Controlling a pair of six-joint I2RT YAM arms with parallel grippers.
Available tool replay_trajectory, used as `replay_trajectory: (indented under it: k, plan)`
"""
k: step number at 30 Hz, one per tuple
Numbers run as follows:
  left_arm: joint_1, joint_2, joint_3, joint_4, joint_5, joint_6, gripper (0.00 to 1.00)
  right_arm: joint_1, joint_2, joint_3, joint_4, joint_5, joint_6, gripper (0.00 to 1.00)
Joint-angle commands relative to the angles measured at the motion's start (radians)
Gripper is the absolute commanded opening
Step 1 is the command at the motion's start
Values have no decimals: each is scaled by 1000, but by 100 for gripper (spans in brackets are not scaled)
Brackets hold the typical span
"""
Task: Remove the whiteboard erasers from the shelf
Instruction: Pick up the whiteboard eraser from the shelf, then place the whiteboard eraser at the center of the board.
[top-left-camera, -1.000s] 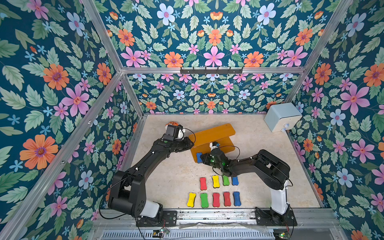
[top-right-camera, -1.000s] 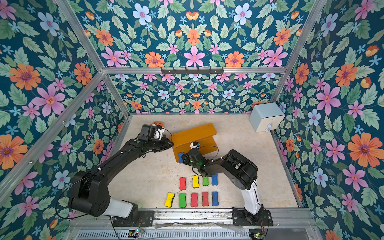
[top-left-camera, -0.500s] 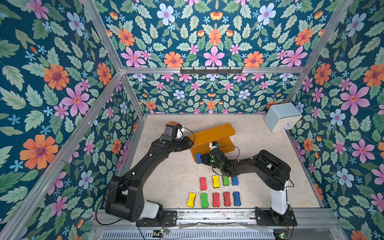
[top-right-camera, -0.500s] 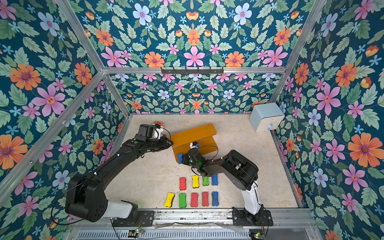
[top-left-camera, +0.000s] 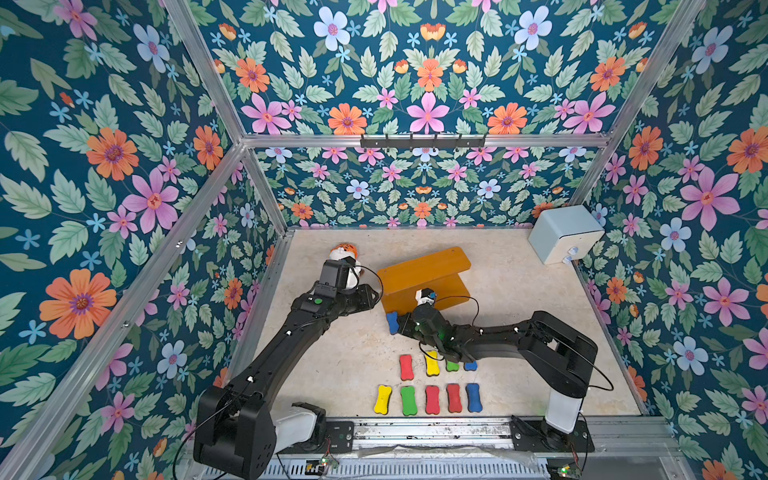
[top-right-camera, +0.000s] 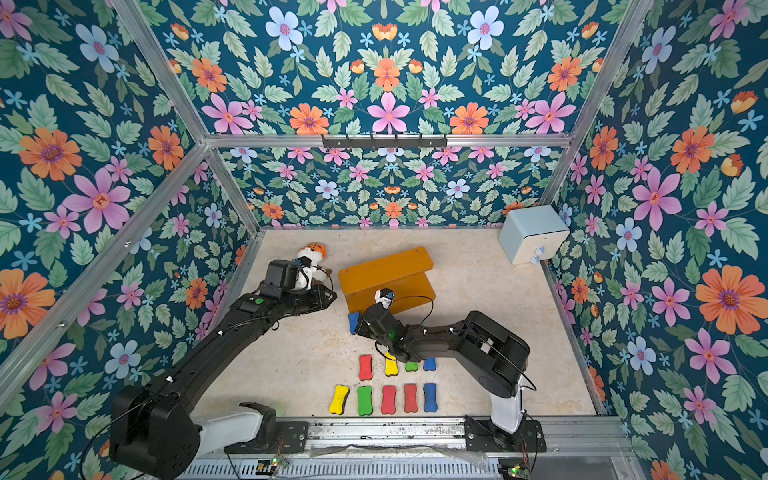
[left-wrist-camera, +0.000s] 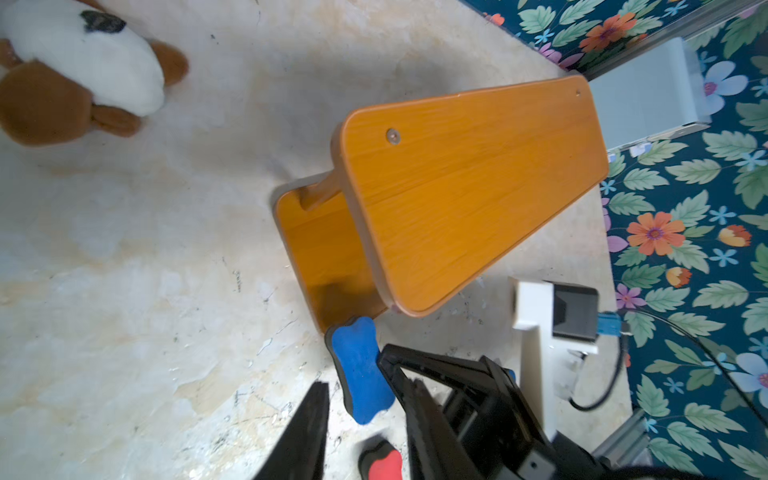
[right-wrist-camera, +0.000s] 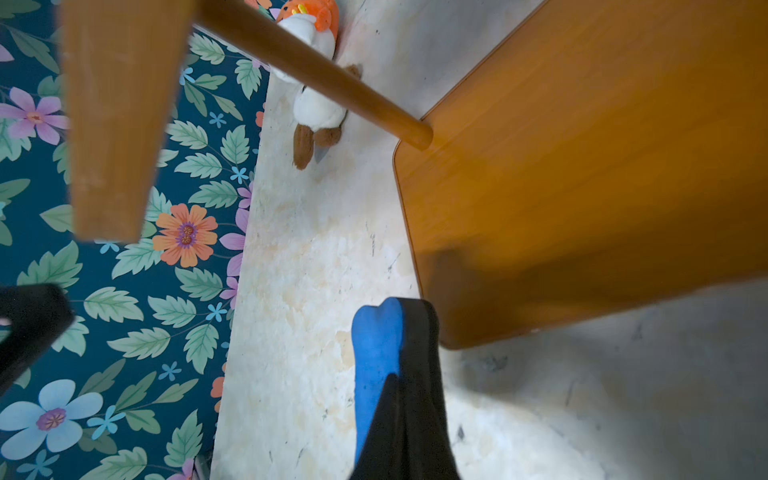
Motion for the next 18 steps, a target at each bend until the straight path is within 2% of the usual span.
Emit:
replay_trajectory:
  k: [1, 10, 18]
  plan:
    - [1, -3, -9, -21, -41, 23, 36, 48, -18, 14, -104, 92, 121, 4]
    - [19, -35, -13, -19, -56, 27, 36, 203, -33, 60, -266, 277, 294, 3]
    - [23, -68, -28, -22, -56, 31, 37, 258, -4, 82, -344, 275, 362, 4]
